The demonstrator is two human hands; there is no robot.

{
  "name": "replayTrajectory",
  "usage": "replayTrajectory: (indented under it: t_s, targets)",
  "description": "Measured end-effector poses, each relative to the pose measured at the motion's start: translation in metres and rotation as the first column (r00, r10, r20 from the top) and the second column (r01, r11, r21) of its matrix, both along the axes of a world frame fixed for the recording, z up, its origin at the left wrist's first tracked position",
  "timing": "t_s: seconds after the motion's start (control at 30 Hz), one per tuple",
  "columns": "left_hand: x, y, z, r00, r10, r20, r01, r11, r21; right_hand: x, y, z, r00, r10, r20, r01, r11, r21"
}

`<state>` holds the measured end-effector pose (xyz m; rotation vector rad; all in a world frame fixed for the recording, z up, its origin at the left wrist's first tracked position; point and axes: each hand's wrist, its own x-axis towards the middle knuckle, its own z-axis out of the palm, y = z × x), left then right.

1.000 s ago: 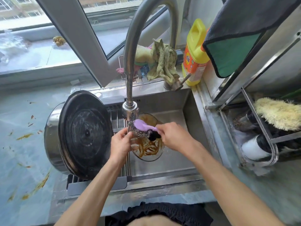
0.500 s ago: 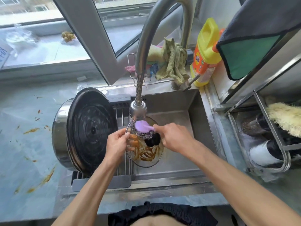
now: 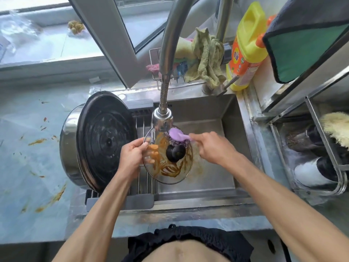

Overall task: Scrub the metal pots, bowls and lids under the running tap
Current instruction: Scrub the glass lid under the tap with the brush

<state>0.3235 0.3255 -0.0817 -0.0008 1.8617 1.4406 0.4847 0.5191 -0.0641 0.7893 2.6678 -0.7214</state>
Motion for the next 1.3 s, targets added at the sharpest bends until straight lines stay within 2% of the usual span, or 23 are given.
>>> replayTrajectory:
  t_s: [0.1, 0.23, 0.37, 0.5, 0.57, 0.77, 0.9, 1.0, 1.1, 1.2, 1.3]
  targets:
    - [0.002, 0.0, 0.001, 1.0, 0.0, 0.031, 0.0, 1.0, 0.019, 0.002, 0.014, -0.005, 0.995, -0.095, 0.01, 0.095, 0.996, 0.0]
    - [0.007, 0.003, 0.0, 0.998, 0.017, 0.058, -0.018, 1.0, 0.021, -0.005, -0.001, 0.001, 0.997, -0.002, -0.081, -0.001, 0.999, -0.032]
    - [0.011, 0.0, 0.0, 0.984, 0.107, 0.141, -0.116, 0.991, 0.063, 0.005, 0.012, -0.007, 0.994, -0.109, 0.018, 0.109, 0.994, -0.014]
    - [0.014, 0.002, 0.001, 0.953, 0.233, 0.191, -0.248, 0.967, 0.059, 0.028, -0.001, -0.02, 0.967, -0.254, -0.004, 0.253, 0.963, -0.098]
    - [0.017, 0.008, 0.003, 0.941, 0.283, 0.187, -0.299, 0.953, 0.058, 0.038, -0.007, -0.028, 0.945, -0.326, 0.005, 0.324, 0.937, -0.13]
    - [0.025, 0.017, -0.006, 0.883, 0.43, 0.186, -0.439, 0.899, 0.004, 0.059, -0.046, -0.034, 0.942, -0.327, -0.073, 0.307, 0.929, -0.205]
    - [0.032, 0.019, -0.001, 0.917, 0.38, 0.119, -0.386, 0.922, 0.033, 0.068, -0.038, -0.042, 0.898, -0.44, -0.022, 0.426, 0.88, -0.209]
    - [0.035, 0.014, 0.001, 0.928, 0.368, 0.055, -0.371, 0.927, 0.052, 0.067, -0.03, -0.036, 0.832, -0.539, -0.131, 0.502, 0.832, -0.238]
    - [0.037, 0.011, 0.002, 0.93, 0.368, 0.016, -0.369, 0.929, 0.043, 0.055, -0.037, -0.012, 0.844, -0.479, -0.242, 0.442, 0.876, -0.193]
    - [0.041, 0.013, 0.003, 0.933, 0.36, -0.023, -0.359, 0.932, 0.048, 0.037, -0.048, 0.011, 0.924, -0.321, -0.209, 0.313, 0.947, -0.073]
    - [0.045, 0.01, 0.004, 0.938, 0.336, -0.089, -0.333, 0.942, 0.041, 0.02, -0.039, 0.019, 0.935, -0.323, -0.145, 0.325, 0.946, -0.01]
